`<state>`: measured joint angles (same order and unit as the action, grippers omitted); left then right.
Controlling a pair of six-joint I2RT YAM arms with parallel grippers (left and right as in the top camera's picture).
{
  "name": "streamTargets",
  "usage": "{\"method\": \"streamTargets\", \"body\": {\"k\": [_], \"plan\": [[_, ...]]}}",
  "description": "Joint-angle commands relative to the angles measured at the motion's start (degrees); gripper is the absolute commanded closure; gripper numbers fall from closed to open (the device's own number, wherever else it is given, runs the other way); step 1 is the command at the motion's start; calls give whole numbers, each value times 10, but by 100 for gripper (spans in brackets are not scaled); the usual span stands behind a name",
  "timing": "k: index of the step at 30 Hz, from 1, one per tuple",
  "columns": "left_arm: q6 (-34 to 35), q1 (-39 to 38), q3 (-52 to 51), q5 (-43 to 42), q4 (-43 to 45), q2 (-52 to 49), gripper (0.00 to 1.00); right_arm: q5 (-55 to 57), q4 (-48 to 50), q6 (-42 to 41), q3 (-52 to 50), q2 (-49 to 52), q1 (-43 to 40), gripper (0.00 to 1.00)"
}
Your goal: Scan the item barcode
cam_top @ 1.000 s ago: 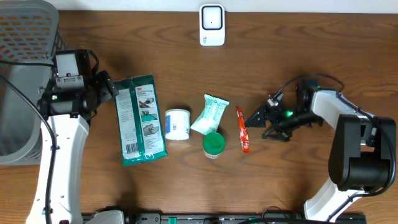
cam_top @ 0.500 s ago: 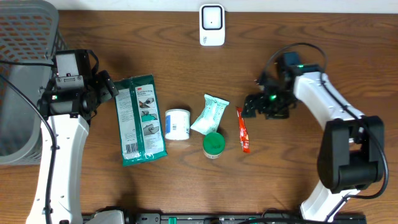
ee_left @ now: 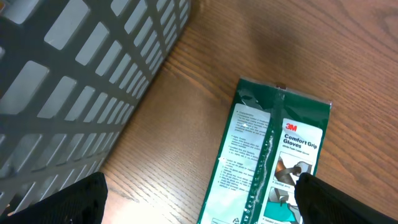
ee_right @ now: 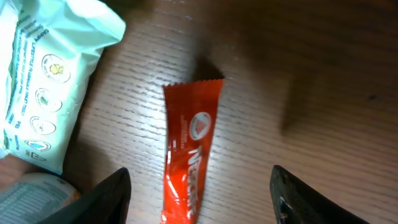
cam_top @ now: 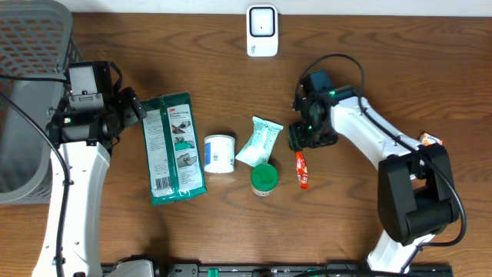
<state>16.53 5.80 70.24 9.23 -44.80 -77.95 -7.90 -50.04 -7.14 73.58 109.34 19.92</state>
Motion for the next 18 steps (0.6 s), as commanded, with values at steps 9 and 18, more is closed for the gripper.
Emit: {"method": "streamTargets", "body": {"k": [9,18], "plan": [[1,2,12,6,-1,1,4,53,47,-66,-49,1,43,76],[1,2,12,6,-1,1,4,-157,31,-8,-27,-17,8,99]]}}
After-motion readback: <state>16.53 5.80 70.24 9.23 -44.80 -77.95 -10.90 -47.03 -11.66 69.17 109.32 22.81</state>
